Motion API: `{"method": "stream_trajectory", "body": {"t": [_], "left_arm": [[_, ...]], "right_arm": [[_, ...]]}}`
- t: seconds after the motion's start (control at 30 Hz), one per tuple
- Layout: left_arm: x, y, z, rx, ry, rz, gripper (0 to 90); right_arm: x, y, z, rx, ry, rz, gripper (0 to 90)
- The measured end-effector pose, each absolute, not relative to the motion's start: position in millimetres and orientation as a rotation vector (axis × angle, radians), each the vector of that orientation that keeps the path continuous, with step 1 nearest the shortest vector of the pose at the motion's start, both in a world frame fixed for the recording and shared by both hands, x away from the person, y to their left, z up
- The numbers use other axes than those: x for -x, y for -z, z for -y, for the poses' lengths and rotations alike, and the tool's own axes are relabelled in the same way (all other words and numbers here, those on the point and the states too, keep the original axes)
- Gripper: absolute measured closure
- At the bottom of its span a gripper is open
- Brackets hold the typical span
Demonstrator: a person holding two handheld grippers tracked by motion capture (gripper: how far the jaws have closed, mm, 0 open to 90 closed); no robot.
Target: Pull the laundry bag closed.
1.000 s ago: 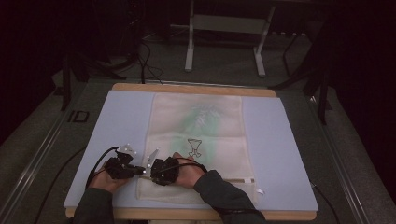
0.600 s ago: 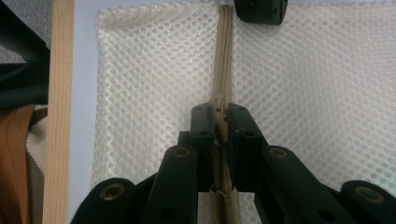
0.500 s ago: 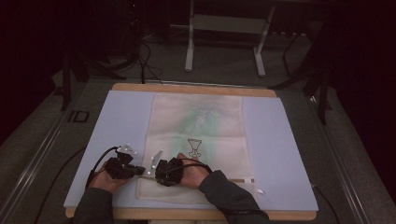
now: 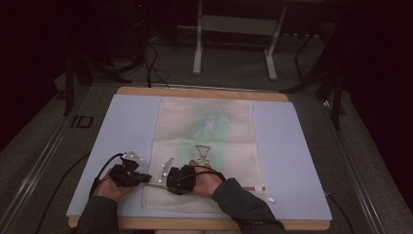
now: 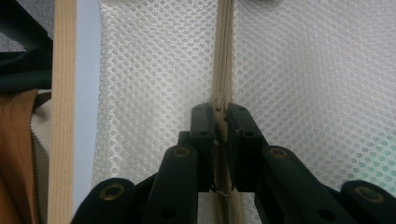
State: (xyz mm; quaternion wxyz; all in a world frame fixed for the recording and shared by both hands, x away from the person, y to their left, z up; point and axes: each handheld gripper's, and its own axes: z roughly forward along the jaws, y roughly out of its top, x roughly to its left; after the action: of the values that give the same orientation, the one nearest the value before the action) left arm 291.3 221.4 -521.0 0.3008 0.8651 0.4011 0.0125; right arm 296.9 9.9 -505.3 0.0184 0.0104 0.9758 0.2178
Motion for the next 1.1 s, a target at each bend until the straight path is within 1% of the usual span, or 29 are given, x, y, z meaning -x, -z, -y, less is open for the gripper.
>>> {"method": "stream_trajectory", "body": {"t": [0.4, 1.1], "left_arm": [[-291, 521, -221, -2.298, -0.034, -1.065, 90.0], [-291, 520, -221, -2.301, -0.034, -1.068, 90.0]], "right_arm": [[-295, 504, -6, -0.032, -0.658, -3.026, 82.2], [-294, 500, 14, -0.04, -0.634, -3.021, 82.3]]}}
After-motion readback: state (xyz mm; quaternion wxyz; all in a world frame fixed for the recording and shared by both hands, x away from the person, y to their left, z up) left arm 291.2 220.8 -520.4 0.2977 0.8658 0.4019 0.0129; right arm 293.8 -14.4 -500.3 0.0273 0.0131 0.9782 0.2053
